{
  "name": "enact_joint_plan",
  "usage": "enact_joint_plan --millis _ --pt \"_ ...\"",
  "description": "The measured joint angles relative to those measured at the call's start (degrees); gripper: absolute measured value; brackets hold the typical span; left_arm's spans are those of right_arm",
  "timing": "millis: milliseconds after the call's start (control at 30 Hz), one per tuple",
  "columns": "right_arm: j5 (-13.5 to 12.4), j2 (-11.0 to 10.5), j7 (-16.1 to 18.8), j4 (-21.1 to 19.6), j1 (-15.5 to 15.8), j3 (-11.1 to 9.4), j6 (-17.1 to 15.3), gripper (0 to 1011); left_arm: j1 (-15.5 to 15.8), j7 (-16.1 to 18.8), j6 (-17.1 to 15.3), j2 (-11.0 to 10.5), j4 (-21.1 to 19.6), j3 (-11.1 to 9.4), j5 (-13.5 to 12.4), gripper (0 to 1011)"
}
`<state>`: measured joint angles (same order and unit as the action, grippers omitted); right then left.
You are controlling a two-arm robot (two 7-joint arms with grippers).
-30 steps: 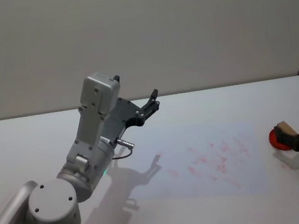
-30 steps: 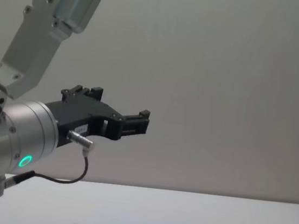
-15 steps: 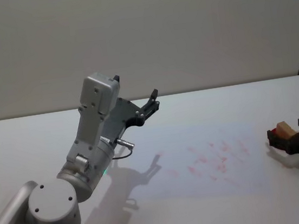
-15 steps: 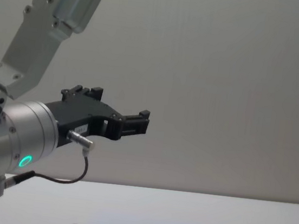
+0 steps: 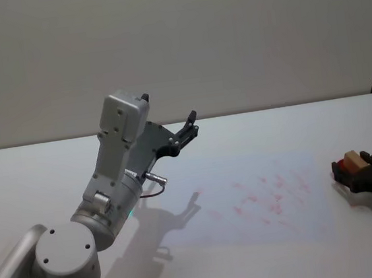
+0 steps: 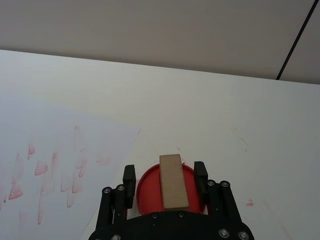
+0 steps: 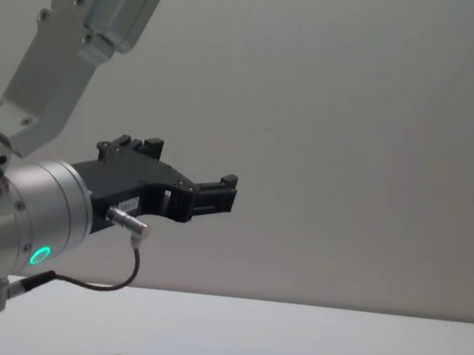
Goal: Use the one hand to pick up the stamp and affix it onto the A4 paper.
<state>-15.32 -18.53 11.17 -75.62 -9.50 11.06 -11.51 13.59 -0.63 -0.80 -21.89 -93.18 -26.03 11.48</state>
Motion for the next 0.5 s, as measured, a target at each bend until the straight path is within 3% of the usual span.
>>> enact_joint_plan --millis 367,500 --pt "0.5 0.5 0.1 1.5 -1.0 0.2 0.0 393 0.0 0.0 0.0 0.0 0.0 0.0 0.0 1001" --pt "0.5 0.7 0.3 1.8 -1.3 0.3 0.2 302 0.0 0.0 0.0 0.0 0.0 0.0 0.0 1001"
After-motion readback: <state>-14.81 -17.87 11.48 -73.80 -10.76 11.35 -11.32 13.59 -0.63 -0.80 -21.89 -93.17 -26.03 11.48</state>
